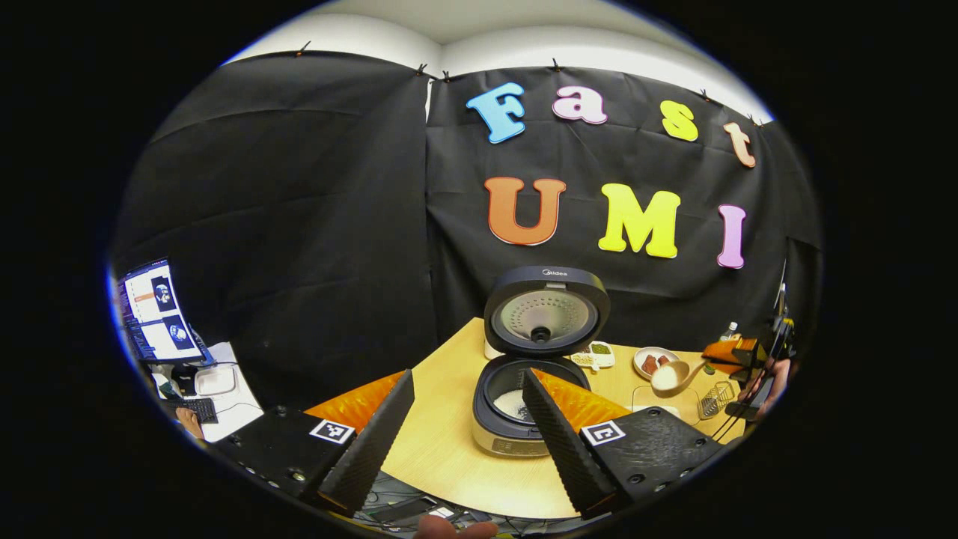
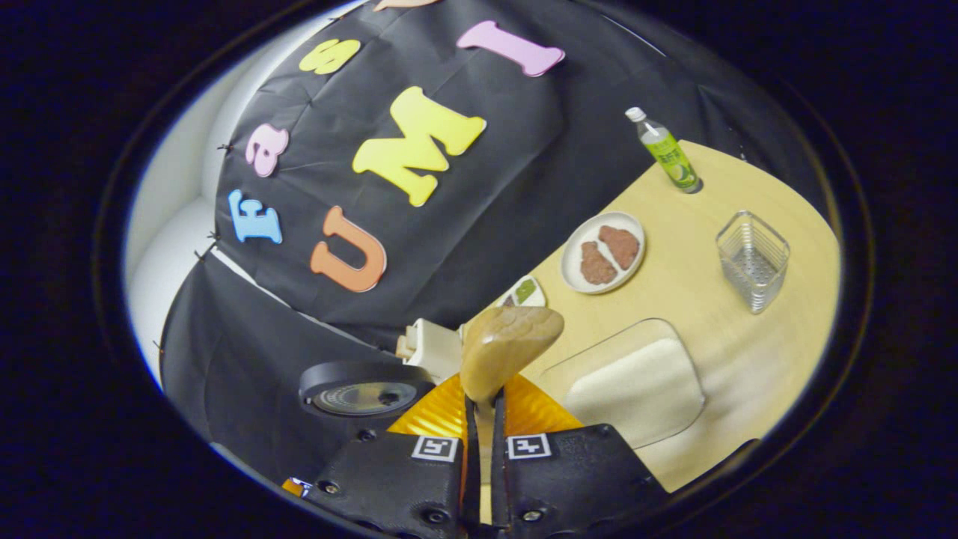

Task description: Close the left gripper, press the button to open the rice cooker; take a wooden spoon from the chopstick holder with the right hand, scoop a spoonful of rice and pour it into the rice cooker, then put the wooden spoon back into the chopstick holder.

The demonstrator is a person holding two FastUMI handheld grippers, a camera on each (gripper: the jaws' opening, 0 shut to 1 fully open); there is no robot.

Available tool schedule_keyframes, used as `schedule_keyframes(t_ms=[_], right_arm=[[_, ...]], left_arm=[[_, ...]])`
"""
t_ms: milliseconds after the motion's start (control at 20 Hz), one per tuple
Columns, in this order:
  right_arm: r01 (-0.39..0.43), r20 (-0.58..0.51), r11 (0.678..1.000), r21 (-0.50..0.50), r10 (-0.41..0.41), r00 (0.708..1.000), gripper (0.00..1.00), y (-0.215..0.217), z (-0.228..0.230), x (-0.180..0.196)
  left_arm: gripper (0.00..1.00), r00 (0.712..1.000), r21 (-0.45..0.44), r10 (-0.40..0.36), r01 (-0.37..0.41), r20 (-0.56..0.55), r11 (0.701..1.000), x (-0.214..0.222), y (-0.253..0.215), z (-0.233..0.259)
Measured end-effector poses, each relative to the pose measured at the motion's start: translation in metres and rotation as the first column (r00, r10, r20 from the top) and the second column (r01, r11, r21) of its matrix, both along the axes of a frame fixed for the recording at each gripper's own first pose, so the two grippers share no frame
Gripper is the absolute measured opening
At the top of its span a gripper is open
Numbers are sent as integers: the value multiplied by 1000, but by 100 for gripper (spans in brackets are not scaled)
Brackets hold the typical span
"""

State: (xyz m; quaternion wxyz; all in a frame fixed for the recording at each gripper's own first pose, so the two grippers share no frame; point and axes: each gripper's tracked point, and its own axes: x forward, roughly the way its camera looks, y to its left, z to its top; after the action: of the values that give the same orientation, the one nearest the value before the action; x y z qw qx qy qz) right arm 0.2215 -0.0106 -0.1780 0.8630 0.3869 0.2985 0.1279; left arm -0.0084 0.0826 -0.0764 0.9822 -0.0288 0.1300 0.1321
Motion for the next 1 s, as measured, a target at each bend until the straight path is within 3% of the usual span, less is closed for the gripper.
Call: schedule_keyframes(t_ms=[200, 400, 650, 1000], right_arm=[[-132, 52, 990, -45, 134, 990, 11, 83, 25, 6], [-242, 53, 960, -141, 252, 966, 11, 148, 11, 7], [-290, 70, 893, -343, 332, 941, 11, 191, -9, 12], [-307, 101, 792, -528, 418, 903, 11, 221, -18, 16]], left_arm=[[95, 998, -8, 54, -54, 13, 999, -22, 23, 1], [95, 994, -41, 108, -106, 34, 993, -36, 37, 3], [95, 986, -46, 162, -161, 34, 986, -53, 61, -2], [95, 975, -67, 219, -216, 33, 974, -64, 82, -8]])
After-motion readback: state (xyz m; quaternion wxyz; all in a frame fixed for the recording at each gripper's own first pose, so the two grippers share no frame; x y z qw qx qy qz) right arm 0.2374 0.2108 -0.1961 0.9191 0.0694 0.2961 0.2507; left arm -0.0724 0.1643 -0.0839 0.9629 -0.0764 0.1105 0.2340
